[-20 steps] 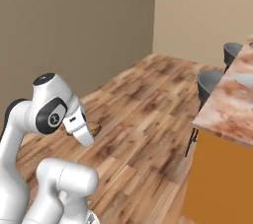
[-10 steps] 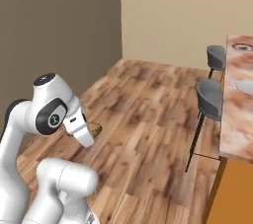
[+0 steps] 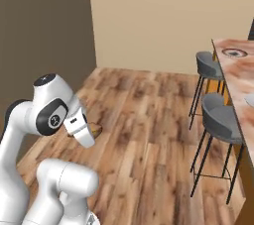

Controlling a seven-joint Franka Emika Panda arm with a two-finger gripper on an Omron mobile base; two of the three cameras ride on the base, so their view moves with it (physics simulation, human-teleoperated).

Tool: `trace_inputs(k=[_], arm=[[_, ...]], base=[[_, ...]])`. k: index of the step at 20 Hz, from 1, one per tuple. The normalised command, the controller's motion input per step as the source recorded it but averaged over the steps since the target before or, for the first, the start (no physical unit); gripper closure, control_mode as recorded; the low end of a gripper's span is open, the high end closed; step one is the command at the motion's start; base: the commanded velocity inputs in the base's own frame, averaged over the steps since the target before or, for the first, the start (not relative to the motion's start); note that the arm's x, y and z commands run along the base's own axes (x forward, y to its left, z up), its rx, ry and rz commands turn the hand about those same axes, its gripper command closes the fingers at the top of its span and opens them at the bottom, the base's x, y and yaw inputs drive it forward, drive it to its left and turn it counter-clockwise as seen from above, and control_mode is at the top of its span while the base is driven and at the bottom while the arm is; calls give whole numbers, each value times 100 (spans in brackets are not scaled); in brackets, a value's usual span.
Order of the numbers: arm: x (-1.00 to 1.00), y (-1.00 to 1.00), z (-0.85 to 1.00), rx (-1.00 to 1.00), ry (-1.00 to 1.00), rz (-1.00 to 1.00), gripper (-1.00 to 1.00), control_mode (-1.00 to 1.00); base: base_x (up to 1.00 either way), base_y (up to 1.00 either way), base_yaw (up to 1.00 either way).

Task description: Take the chicken drumsticks from the pan and place one on each plate on the dining counter.

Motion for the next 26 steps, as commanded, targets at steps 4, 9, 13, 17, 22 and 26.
trace_inputs(k=[4,9,13,17,22,26], arm=[[0,0,0,0,0,0,100,100],[0,0,0,0,0,0,100,100],[0,0,0,0,0,0,100,100],[0,0,0,0,0,0,100,100],[0,0,0,0,0,0,100,100],[0,0,0,0,0,0,100,100]], base=[[100,61,-41],[100,53,-46],[100,38,-48],[100,35,-49],[100,35,-51],[100,37,-48]])
